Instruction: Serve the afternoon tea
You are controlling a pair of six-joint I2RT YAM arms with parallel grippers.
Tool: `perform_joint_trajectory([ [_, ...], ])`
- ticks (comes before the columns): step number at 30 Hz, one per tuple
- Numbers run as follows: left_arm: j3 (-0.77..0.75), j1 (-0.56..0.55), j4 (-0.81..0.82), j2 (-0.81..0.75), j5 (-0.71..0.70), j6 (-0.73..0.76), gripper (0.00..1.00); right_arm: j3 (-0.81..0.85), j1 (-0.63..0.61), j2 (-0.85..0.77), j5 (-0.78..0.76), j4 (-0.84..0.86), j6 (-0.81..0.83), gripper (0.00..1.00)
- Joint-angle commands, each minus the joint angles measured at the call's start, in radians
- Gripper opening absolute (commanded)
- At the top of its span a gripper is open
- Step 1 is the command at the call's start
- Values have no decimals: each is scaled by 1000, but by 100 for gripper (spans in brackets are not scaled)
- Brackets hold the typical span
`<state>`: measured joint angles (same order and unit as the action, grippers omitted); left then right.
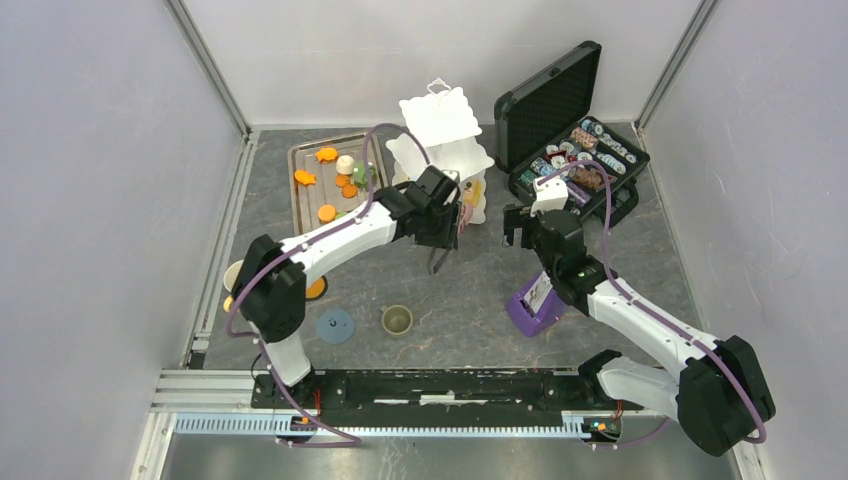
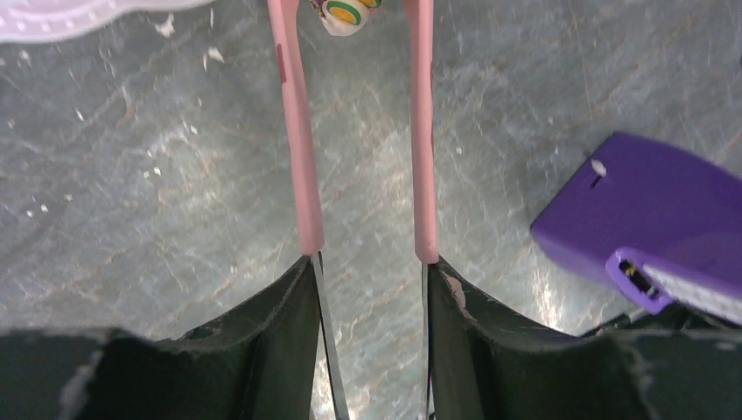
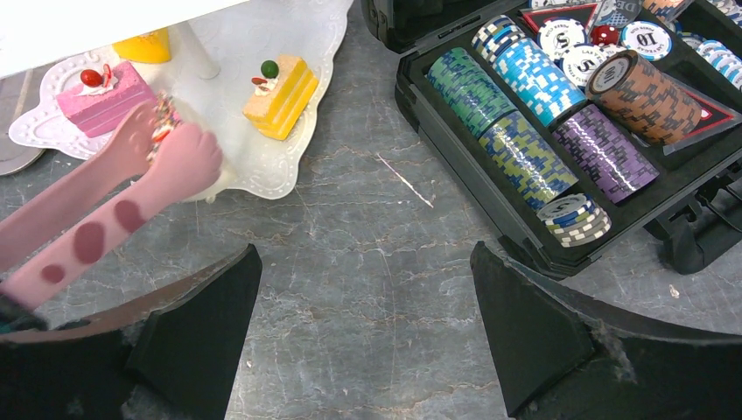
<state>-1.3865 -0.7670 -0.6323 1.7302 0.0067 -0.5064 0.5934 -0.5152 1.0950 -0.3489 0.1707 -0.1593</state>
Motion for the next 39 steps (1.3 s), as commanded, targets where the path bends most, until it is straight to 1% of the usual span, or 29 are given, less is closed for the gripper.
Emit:
perform_joint_trajectory([
  [1,-117,-1,2,75,-97,2,23,25,-3,-8,-19,14,7,98],
  [7,-184,-1,-28,147,-170,22,24,22,-3,-4,-17,19,7,98],
  [11,-221,5,-52,191,-190,31,26,22,-4,-1,-13,21,6,98],
  [20,-236,20,-76,224,-203,31,39,21,-5,-1,-11,23,4,98],
  [23,-231,23,-75,214,-201,40,49,20,-3,2,-10,23,4,98],
  [25,-229,23,-75,207,-204,48,53,19,-3,1,-7,24,1,98],
  [31,-223,23,-75,189,-202,57,59,20,-3,1,-6,22,2,98],
  [39,-202,23,-73,158,-210,66,62,19,-3,2,-3,24,1,98],
])
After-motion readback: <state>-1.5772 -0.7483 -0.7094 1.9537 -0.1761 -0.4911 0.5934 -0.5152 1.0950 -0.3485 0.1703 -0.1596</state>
